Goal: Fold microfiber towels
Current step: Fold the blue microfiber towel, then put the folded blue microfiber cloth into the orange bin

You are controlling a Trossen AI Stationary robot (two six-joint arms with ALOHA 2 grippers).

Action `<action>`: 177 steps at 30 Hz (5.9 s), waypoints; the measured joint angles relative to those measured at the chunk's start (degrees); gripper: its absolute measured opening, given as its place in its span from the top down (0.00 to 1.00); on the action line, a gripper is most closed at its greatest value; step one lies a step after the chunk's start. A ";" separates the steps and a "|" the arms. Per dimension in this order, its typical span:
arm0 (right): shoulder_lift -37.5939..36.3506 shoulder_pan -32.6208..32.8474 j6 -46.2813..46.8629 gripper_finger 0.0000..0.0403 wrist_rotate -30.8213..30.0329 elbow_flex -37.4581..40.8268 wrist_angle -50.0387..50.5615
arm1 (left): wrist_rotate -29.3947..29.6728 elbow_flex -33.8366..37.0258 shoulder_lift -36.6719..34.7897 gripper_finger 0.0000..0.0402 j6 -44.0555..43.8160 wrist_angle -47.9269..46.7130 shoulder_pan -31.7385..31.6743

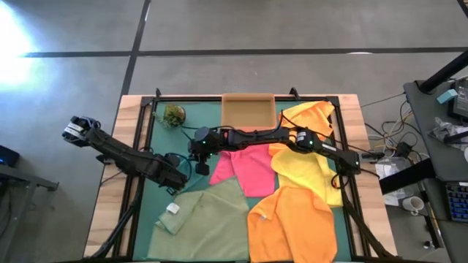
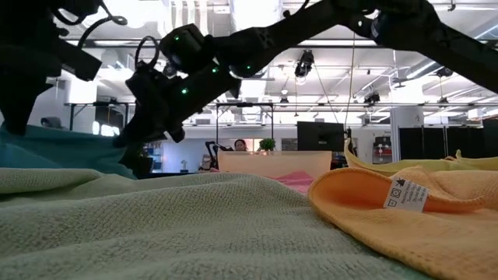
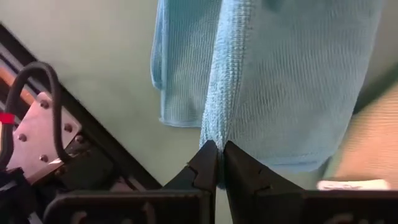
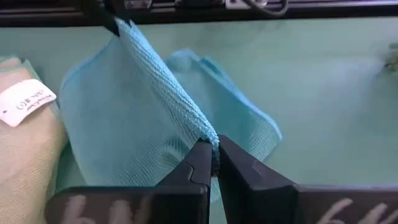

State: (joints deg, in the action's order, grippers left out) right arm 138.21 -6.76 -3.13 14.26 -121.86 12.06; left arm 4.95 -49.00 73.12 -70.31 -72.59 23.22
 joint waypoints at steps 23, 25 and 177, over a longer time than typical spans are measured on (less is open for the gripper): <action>-0.07 -3.43 3.78 0.67 -3.04 -2.56 4.11 | 0.87 1.28 0.13 0.66 0.16 -2.41 -0.76; -0.86 -4.16 2.36 0.64 -0.70 -2.56 5.77 | -1.59 0.93 0.05 0.62 0.52 -4.52 -0.84; -1.27 3.89 -29.47 0.66 17.52 3.42 3.98 | 7.90 5.78 11.33 0.99 11.22 20.12 13.42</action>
State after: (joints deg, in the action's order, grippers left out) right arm 136.94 -2.87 -32.59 31.78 -118.44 16.04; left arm 12.85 -43.22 84.45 -59.08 -52.47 36.64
